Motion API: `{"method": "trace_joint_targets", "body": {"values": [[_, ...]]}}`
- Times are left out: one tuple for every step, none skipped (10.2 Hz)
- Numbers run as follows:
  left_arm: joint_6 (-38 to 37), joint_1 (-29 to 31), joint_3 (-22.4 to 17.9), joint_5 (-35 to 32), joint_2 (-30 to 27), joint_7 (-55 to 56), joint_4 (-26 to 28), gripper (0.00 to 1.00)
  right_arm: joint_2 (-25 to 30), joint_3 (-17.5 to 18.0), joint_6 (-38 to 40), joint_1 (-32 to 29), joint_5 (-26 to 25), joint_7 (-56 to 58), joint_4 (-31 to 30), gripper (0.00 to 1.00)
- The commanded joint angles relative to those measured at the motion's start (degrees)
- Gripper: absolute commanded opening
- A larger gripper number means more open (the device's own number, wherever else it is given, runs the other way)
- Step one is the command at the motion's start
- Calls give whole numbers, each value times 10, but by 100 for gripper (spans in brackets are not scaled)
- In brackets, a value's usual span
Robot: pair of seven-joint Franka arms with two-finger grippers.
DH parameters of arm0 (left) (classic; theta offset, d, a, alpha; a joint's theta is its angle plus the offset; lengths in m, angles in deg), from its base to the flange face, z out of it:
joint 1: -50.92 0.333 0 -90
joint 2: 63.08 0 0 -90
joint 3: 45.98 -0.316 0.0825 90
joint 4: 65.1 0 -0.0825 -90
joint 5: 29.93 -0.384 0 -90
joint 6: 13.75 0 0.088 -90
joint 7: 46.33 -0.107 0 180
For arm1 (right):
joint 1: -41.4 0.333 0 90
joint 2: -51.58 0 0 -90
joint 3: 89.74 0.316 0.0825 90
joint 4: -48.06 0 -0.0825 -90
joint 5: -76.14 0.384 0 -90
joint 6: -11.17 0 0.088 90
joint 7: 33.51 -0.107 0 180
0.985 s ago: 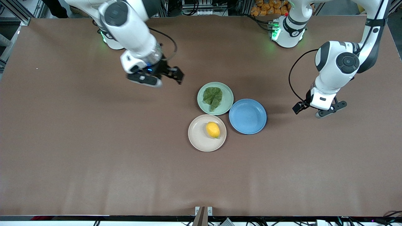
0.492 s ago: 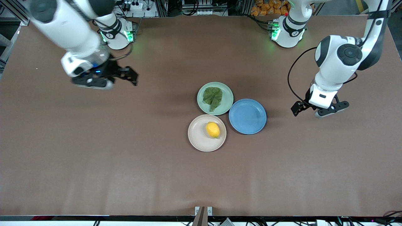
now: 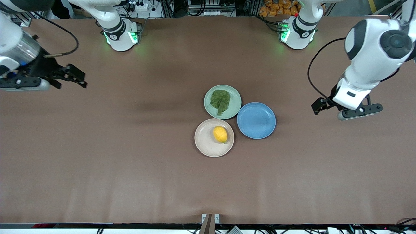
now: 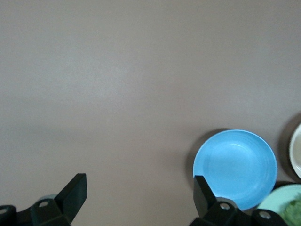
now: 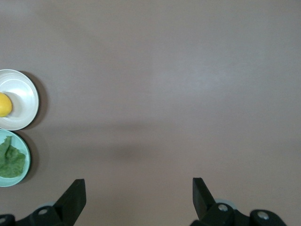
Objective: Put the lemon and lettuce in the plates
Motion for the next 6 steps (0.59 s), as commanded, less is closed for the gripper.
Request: {"method": "trace_joint_targets", "body": {"values": [[-88, 1, 1, 21, 7, -28, -85, 100, 2, -28, 34, 1, -14, 23, 46, 100], [-116, 1, 1, 22, 7, -30, -119, 100, -1, -37, 49, 1, -20, 43, 66, 100], [-147, 1, 1, 27, 8, -39, -154, 100, -6, -40, 60, -3, -31, 58, 81, 100], [-174, 4, 0, 41, 8, -49, -186, 100, -7, -42, 67, -3, -42, 59, 87, 100], [-199, 4, -2, 48, 7, -52, -209, 100, -11, -41, 67, -5, -62, 60, 105, 100], [-224, 4, -3, 59, 5, -63, -229, 100, -21, -41, 67, -5, -63, 60, 114, 100]]}}
